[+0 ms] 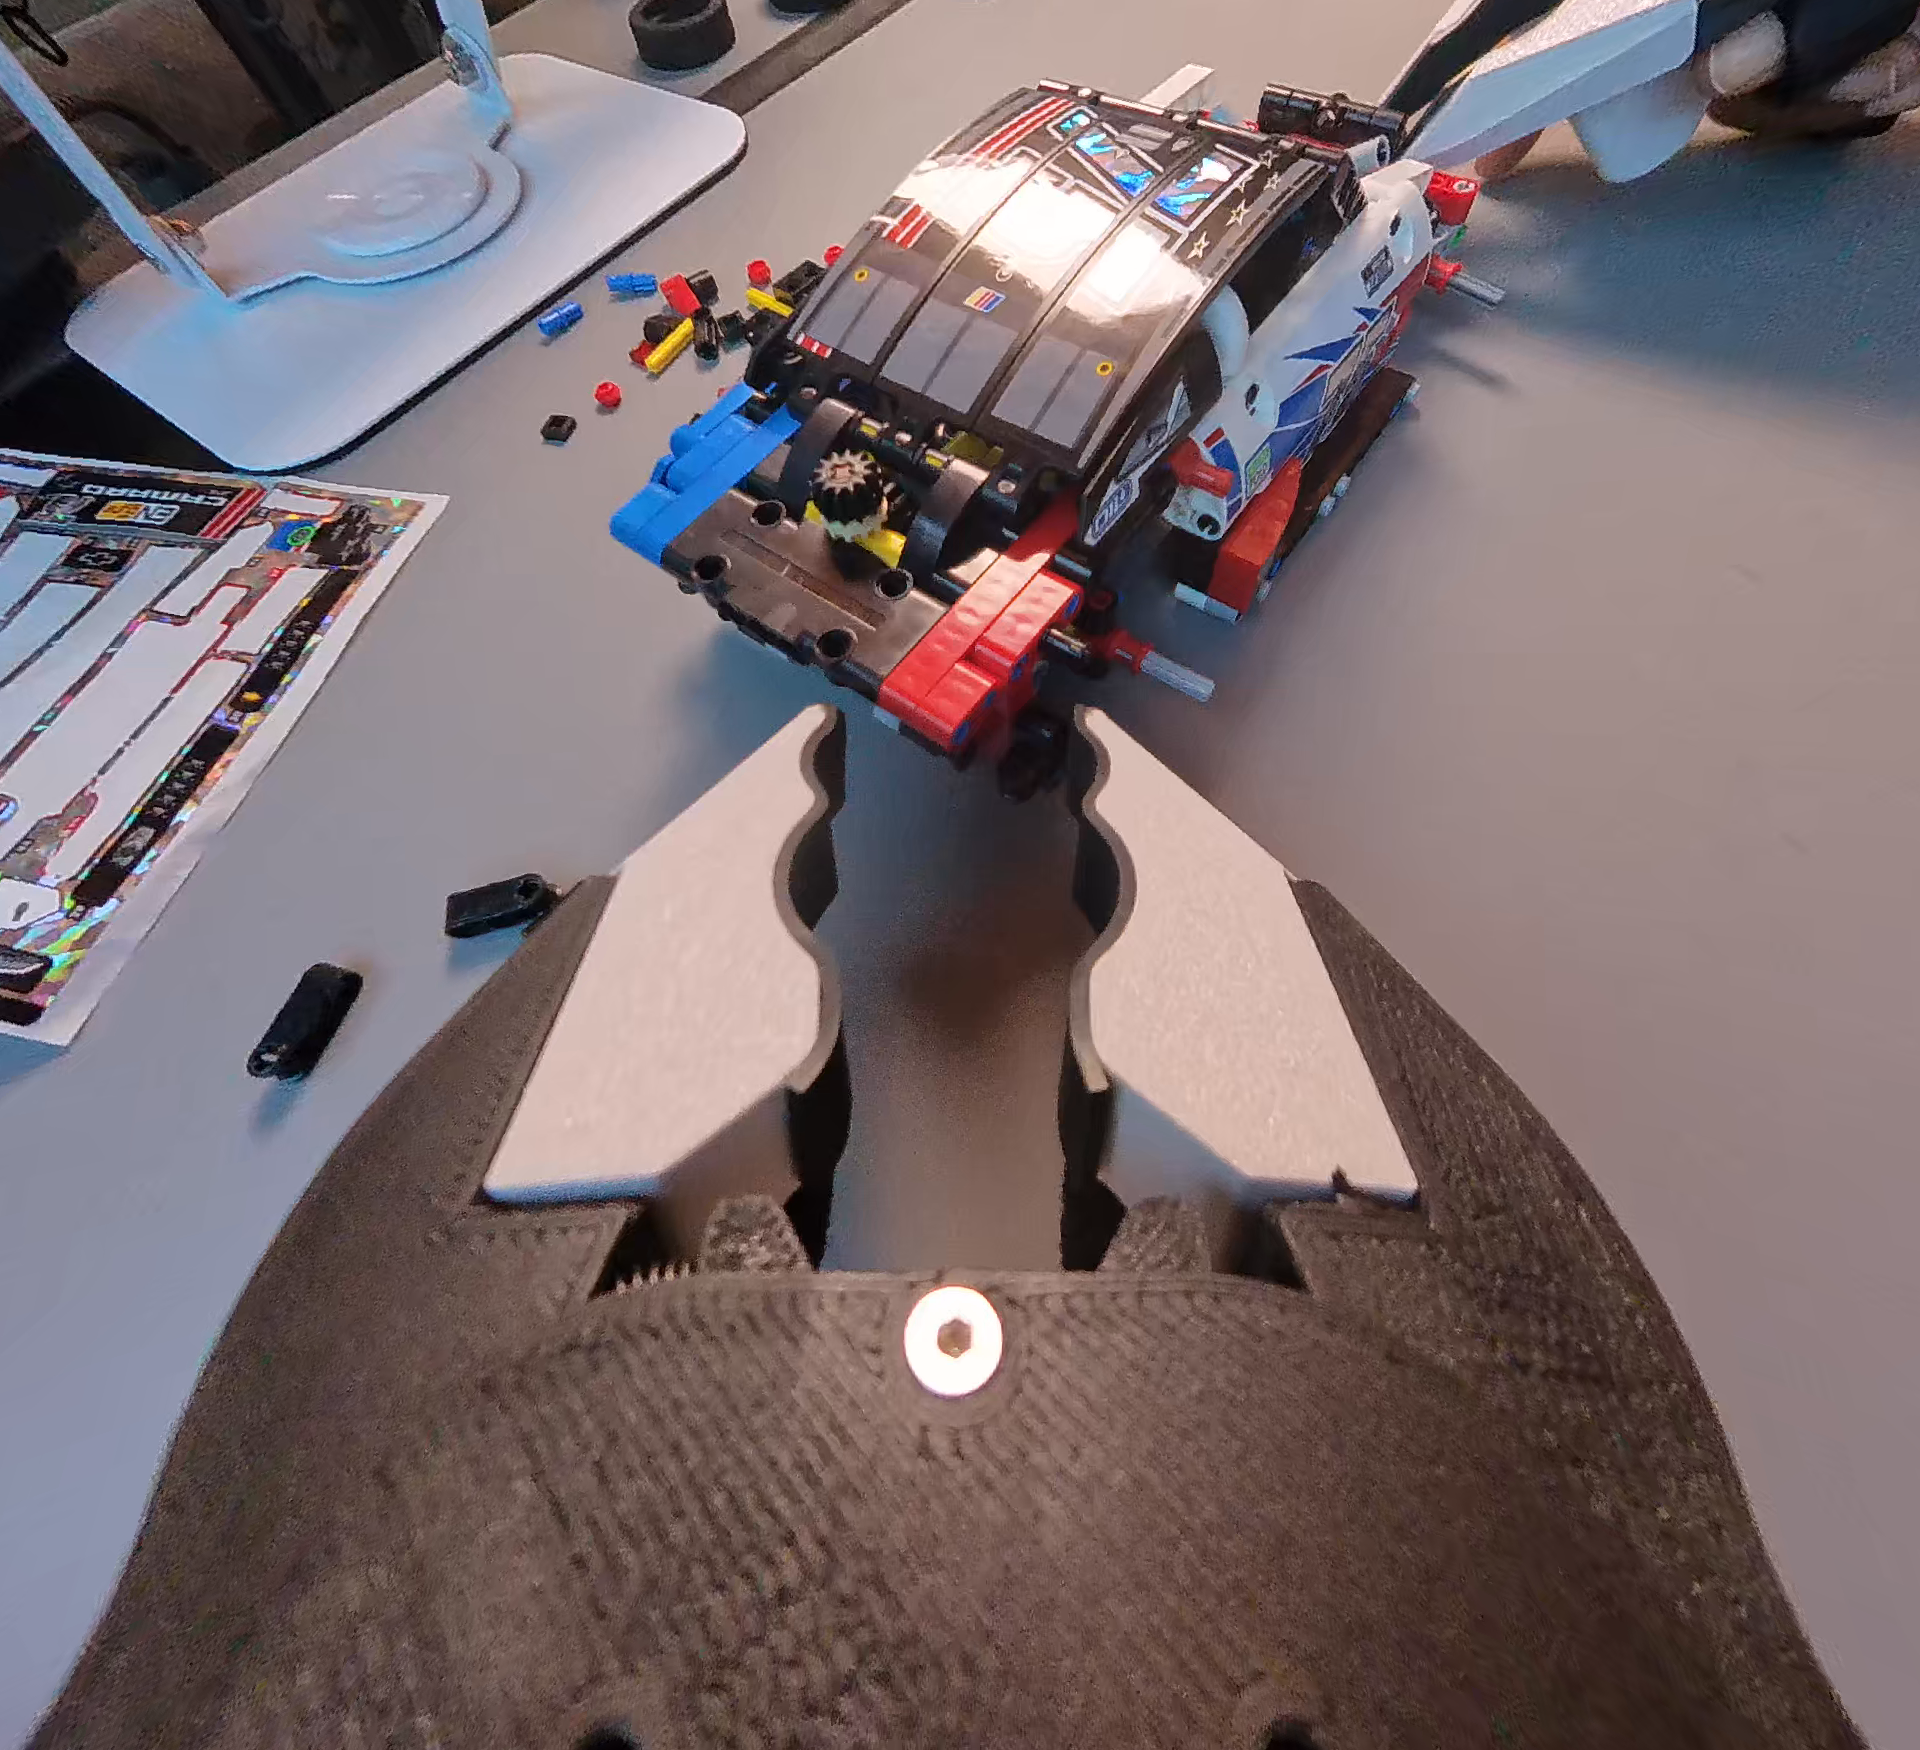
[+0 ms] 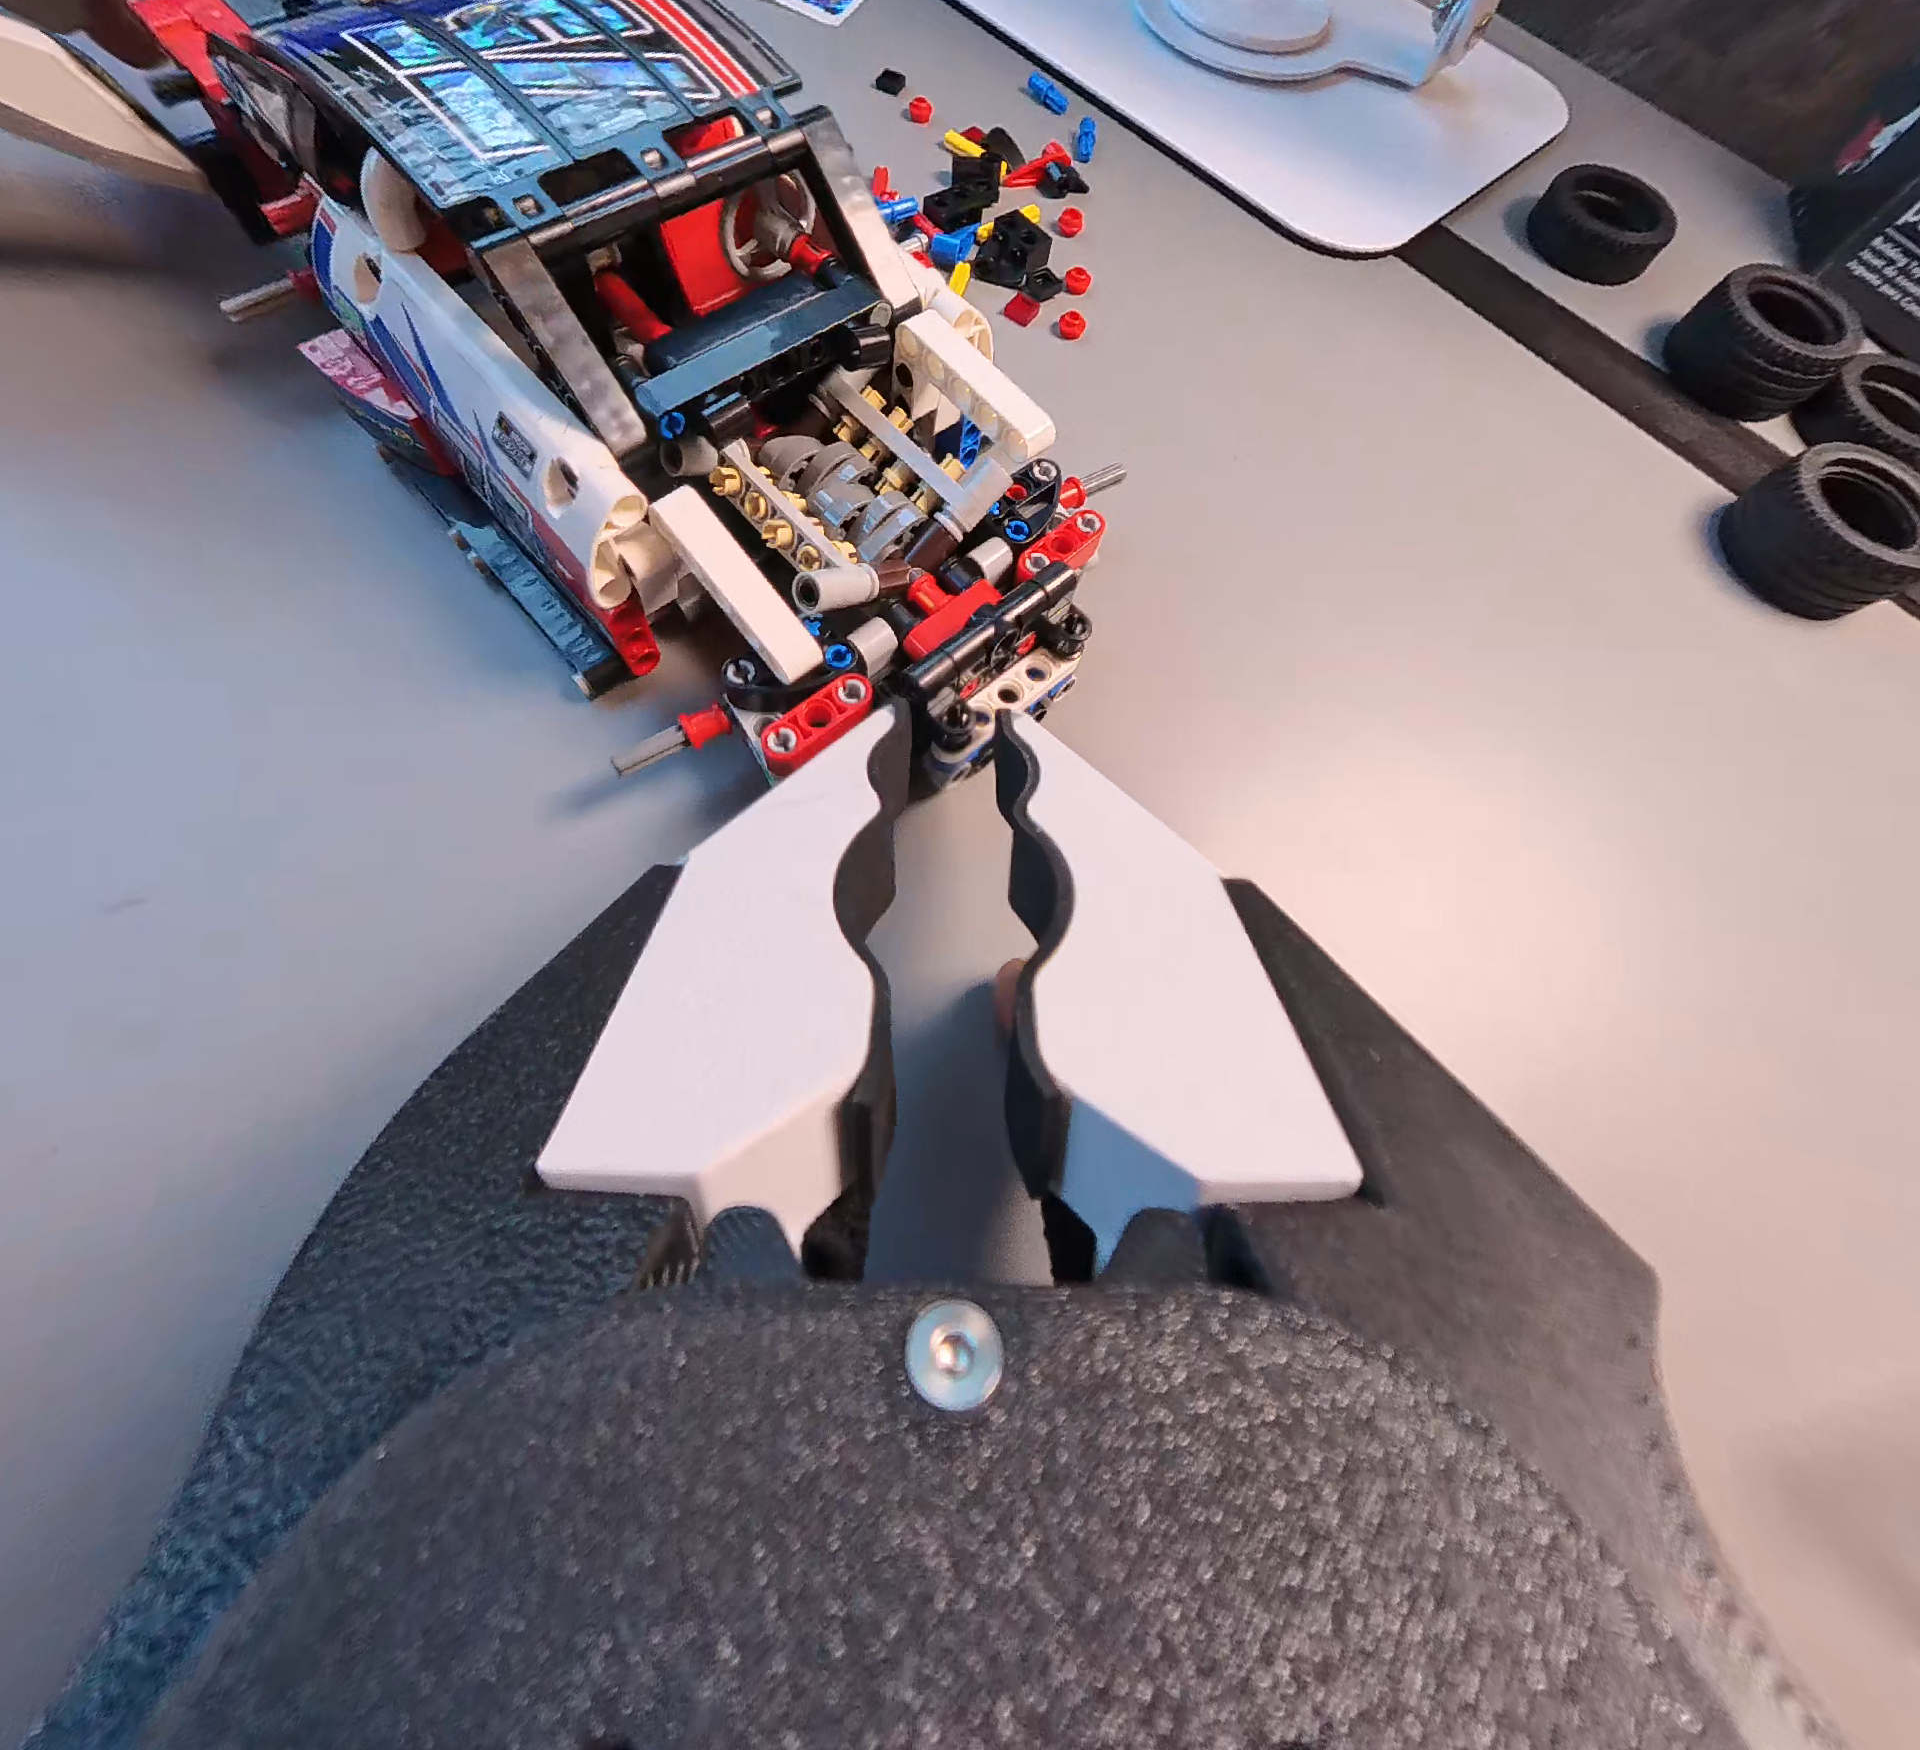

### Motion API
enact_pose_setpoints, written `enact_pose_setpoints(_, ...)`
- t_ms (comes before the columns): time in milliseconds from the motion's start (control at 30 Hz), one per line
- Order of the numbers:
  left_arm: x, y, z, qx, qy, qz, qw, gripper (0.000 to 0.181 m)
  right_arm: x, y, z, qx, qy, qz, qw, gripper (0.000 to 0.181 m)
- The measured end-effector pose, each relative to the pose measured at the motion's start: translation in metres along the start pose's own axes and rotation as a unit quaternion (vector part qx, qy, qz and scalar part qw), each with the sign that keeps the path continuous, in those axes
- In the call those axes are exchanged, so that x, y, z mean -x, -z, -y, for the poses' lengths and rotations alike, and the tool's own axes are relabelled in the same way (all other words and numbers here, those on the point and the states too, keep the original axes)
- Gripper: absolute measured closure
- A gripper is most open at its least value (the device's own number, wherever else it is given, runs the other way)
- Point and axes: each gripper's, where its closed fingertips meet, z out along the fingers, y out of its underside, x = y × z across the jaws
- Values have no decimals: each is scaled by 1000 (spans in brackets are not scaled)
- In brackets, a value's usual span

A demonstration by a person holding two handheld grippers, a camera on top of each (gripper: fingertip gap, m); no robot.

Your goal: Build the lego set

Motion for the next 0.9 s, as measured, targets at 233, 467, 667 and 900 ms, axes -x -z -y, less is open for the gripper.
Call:
enact_pose_setpoints(233,-11,42,9,-64,64,1,996,120,26,46,32,-87,-37,-6,996,153)
enact_pose_setpoints(467,-46,77,22,-85,142,109,980,106,109,56,34,-77,-125,-75,986,135)
enact_pose_setpoints(667,-86,72,19,-79,189,143,968,87,151,34,14,-45,-148,-114,981,111)
enact_pose_setpoints(900,-107,62,4,-73,186,157,967,84,166,37,20,-53,-122,-137,982,108)
